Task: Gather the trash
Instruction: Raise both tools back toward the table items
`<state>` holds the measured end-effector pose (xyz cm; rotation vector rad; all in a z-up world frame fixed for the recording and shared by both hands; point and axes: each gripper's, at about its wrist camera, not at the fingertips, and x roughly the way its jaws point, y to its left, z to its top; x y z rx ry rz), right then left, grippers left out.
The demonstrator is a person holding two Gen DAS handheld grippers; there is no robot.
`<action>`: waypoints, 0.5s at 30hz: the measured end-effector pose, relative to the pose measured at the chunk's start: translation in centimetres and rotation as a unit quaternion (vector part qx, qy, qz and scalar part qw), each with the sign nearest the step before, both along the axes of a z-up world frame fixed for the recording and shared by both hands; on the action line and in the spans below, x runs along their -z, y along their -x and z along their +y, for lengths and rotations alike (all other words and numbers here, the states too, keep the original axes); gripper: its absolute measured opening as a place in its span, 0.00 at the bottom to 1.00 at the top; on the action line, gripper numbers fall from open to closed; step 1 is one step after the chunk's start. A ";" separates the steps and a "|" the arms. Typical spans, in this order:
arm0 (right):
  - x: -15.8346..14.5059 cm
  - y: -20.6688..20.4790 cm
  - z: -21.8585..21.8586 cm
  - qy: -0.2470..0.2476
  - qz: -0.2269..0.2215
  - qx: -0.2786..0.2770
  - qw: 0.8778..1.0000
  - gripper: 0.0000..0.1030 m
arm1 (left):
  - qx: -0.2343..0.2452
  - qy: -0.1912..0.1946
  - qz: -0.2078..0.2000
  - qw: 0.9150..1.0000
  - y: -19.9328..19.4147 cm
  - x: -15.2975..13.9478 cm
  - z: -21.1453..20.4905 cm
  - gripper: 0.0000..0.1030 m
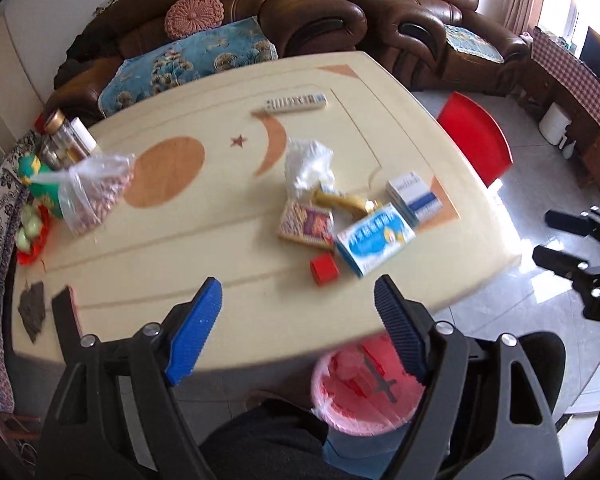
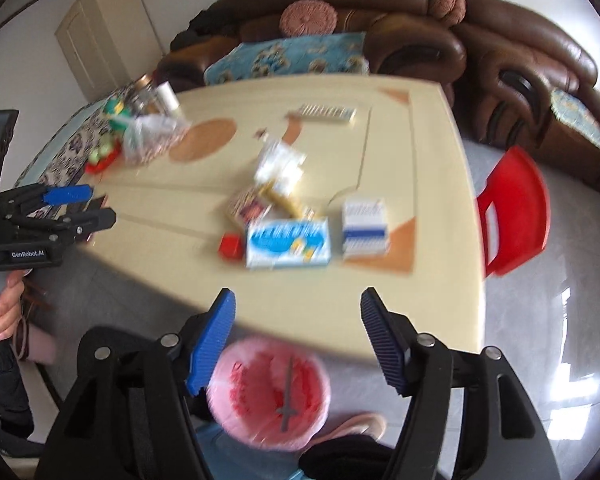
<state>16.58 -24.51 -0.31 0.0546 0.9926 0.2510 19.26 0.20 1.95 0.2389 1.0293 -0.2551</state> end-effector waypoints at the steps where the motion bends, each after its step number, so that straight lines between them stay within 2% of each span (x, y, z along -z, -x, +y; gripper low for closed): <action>1: -0.6 -0.7 -0.2 0.001 -0.003 0.002 1.000 0.62 | 0.001 -0.003 0.000 1.000 -0.6 -0.3 -0.2 0.75; 6: -1.8 -3.6 -0.9 -0.003 -0.008 0.003 1.000 0.62 | 0.006 -0.010 0.008 1.000 -4.4 -1.0 -1.7 0.75; 15: 0.2 -8.2 -1.5 0.001 0.013 0.010 1.000 0.62 | 0.024 -0.031 0.019 0.999 -9.3 0.1 -4.0 0.75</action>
